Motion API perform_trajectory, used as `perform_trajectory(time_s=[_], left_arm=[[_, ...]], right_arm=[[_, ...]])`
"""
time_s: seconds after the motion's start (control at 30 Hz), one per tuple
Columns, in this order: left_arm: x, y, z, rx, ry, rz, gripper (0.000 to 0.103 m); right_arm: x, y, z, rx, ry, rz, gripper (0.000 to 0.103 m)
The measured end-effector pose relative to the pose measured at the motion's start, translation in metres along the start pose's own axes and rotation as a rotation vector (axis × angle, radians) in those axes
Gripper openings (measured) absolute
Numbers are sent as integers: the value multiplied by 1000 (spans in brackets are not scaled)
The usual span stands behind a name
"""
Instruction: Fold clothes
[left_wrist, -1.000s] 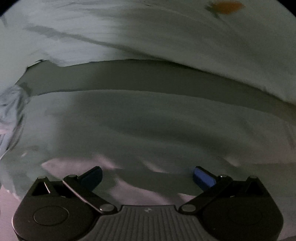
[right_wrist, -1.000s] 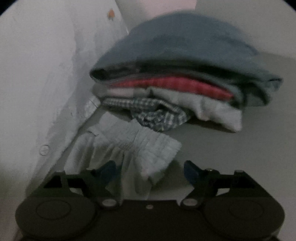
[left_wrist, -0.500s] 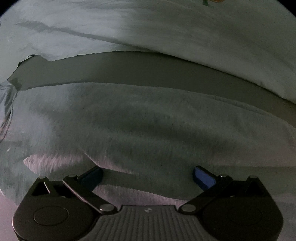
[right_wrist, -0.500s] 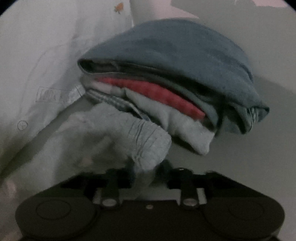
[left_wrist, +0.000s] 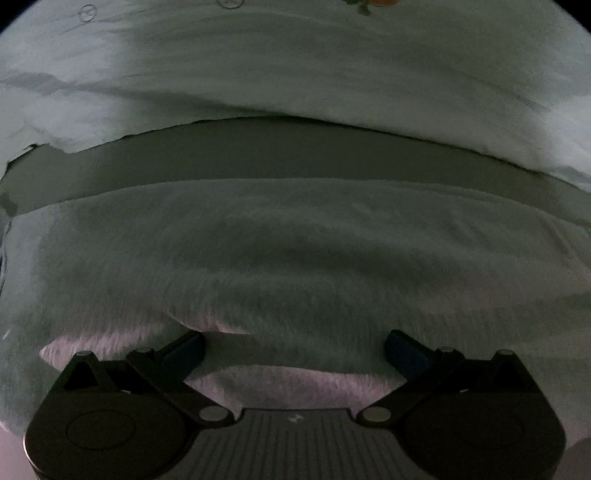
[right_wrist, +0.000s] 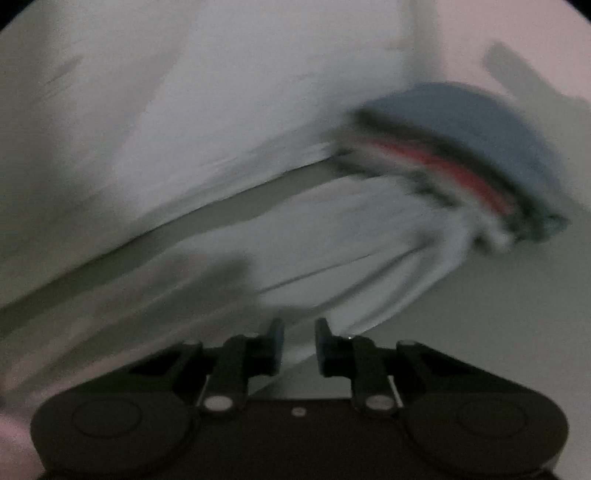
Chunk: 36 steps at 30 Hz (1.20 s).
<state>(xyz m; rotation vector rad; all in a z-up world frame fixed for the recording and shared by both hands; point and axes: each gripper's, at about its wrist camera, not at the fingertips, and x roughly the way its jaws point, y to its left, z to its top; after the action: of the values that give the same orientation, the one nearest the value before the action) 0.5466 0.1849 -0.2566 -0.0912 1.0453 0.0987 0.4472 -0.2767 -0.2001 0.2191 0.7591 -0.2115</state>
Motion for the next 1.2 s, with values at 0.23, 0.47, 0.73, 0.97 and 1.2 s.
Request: perform_trajectory(time_s=[0.23, 0.47, 0.73, 0.97, 1.2], left_arm=[[-35, 68, -25, 51, -34, -129, 103], [-47, 161, -49, -25, -67, 4, 103], [-51, 183, -70, 11, -116, -4, 103], [-50, 190, -70, -134, -193, 0, 103], [-44, 185, -63, -141, -157, 31, 103]], right_arm=[[-21, 159, -61, -288, 68, 243, 15], [-10, 288, -83, -533, 70, 379, 6], [59, 383, -69, -646, 102, 396, 7], [115, 407, -20, -599, 91, 340, 7], [112, 390, 3, -523, 123, 274, 14]])
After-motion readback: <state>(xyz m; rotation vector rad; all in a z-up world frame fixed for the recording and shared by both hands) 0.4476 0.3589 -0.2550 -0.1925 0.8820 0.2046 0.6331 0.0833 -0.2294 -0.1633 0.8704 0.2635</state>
